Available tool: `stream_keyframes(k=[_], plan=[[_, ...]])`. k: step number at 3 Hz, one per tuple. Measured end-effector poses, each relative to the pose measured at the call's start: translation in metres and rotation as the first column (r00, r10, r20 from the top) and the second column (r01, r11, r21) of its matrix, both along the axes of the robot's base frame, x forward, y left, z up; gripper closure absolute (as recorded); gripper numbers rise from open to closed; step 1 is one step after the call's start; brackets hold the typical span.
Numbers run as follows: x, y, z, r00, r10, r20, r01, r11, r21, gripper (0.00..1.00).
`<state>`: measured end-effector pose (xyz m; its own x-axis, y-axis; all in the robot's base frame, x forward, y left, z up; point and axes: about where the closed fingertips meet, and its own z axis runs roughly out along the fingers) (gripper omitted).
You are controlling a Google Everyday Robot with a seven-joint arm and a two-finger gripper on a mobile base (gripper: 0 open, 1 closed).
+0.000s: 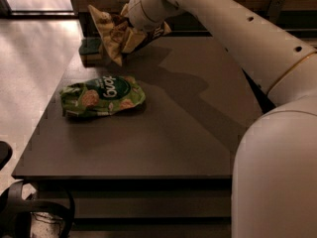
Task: Move brown chip bag near sponge
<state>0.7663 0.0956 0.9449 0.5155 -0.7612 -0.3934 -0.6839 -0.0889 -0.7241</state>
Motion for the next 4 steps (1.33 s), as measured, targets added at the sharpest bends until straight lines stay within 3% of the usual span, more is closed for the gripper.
stream_keyframes(k=[1, 2, 4], plan=[[0.018, 0.016, -0.026, 0.9996, -0.029, -0.009, 0.028, 0.999, -0.043, 1.0], [0.022, 0.019, -0.033, 0.9993, -0.035, -0.014, 0.034, 0.998, -0.055, 0.87], [0.022, 0.024, -0.038, 0.9994, -0.028, -0.021, 0.026, 0.998, -0.057, 0.41]])
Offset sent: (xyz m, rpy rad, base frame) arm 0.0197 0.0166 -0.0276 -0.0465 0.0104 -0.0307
